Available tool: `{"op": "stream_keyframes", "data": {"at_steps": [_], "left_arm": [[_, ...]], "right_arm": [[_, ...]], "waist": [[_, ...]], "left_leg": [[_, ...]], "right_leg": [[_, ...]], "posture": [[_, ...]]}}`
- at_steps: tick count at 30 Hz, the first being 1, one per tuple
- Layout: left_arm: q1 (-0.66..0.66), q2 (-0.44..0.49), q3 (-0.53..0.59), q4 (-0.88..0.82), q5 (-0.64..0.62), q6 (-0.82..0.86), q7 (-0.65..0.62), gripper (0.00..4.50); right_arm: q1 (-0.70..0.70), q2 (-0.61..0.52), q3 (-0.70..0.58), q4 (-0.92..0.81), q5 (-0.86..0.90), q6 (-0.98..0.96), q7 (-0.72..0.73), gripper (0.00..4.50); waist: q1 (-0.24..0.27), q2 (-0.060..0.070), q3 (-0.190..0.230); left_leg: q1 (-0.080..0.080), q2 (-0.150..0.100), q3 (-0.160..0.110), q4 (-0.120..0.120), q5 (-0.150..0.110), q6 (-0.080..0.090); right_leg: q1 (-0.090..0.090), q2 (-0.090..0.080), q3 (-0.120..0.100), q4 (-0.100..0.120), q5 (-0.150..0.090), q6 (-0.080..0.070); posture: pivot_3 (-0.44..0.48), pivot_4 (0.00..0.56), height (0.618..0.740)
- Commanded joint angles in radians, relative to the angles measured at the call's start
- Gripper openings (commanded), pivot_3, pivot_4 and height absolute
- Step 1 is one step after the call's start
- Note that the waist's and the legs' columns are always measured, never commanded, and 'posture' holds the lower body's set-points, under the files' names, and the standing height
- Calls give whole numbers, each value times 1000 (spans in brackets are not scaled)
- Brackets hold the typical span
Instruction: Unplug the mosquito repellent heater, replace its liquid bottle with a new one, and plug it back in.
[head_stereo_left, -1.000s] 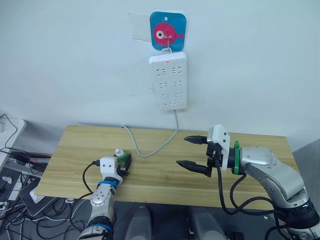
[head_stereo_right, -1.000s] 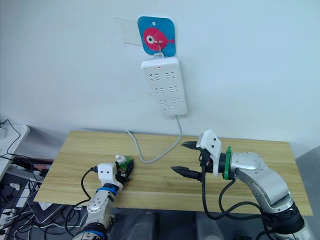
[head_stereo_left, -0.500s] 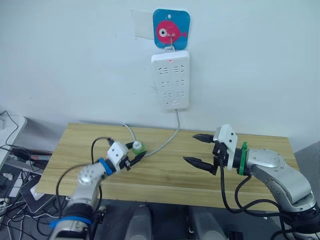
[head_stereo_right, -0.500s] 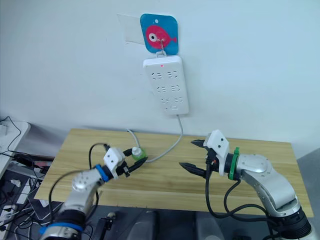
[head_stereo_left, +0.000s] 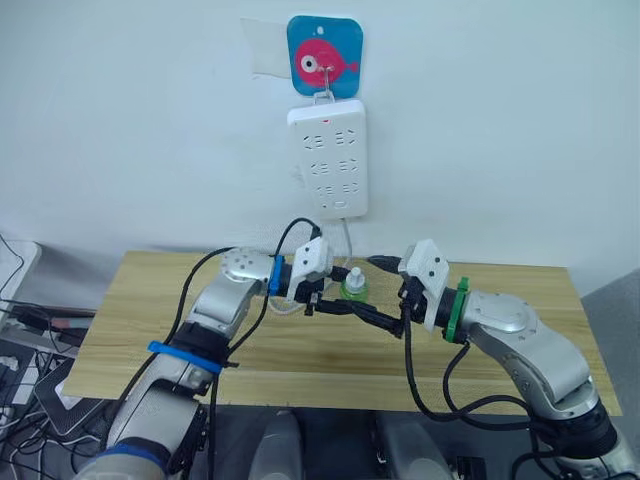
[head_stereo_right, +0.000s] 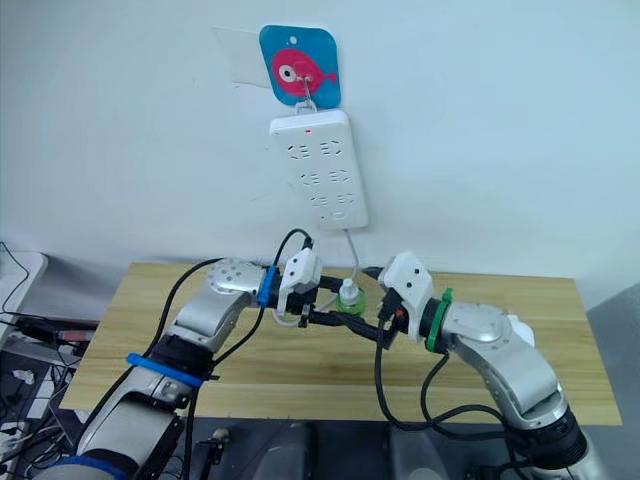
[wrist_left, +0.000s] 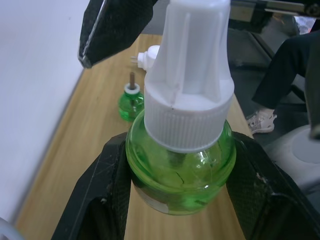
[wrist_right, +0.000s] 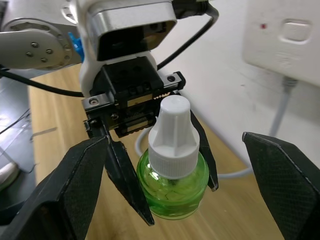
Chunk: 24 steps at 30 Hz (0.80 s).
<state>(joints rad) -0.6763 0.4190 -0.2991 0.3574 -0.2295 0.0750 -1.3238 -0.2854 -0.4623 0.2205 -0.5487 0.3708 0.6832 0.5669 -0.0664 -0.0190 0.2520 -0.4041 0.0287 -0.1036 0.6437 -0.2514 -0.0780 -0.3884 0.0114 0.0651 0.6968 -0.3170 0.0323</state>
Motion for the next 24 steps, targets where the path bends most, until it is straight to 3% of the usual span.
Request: {"op": "stream_keyframes", "data": {"at_steps": [1, 5, 12, 20, 24], "left_arm": [[-16, -18, 18, -3, -16, 8, -15, 2261], [3, -28, 23, -9, -13, -8, -15, 2261], [12, -38, 32, -26, -15, -5, 1, 2261], [32, -30, 34, -43, -42, -33, -55, 2261], [23, 13, -26, -21, -52, -200, -250, 2261]], "right_arm": [[17, 8, 5, -30, -14, -2, -21, 4500], [42, 24, -2, -27, -12, -10, -32, 3609], [52, 30, -14, -15, -11, -27, -17, 1062], [29, 35, -52, -23, 56, -20, 30, 1043], [-45, -83, -18, 21, 99, -80, 282, 1043]], "waist": [[-1, 0, 0], [-7, 0, 0], [-15, 0, 0], [-16, 0, 0], [-16, 0, 0]], "left_leg": [[0, 0, 0, 0, 0, 0], [-1, -1, 0, 1, 1, -2], [-1, -1, 0, 1, 1, -2], [-1, -1, 0, 1, 1, -3], [-1, -1, 0, 1, 1, -2]], "right_leg": [[0, 0, 0, 0, 0, 0], [0, -1, 0, 0, 0, 0], [0, -1, 0, 1, 0, 0], [0, -1, 0, 1, 0, 0], [0, -1, 0, 1, 0, 0]], "posture": [[-91, 199, 740], [-99, 199, 740], [-87, 205, 740], [-76, 206, 740], [-65, 206, 740]]}}
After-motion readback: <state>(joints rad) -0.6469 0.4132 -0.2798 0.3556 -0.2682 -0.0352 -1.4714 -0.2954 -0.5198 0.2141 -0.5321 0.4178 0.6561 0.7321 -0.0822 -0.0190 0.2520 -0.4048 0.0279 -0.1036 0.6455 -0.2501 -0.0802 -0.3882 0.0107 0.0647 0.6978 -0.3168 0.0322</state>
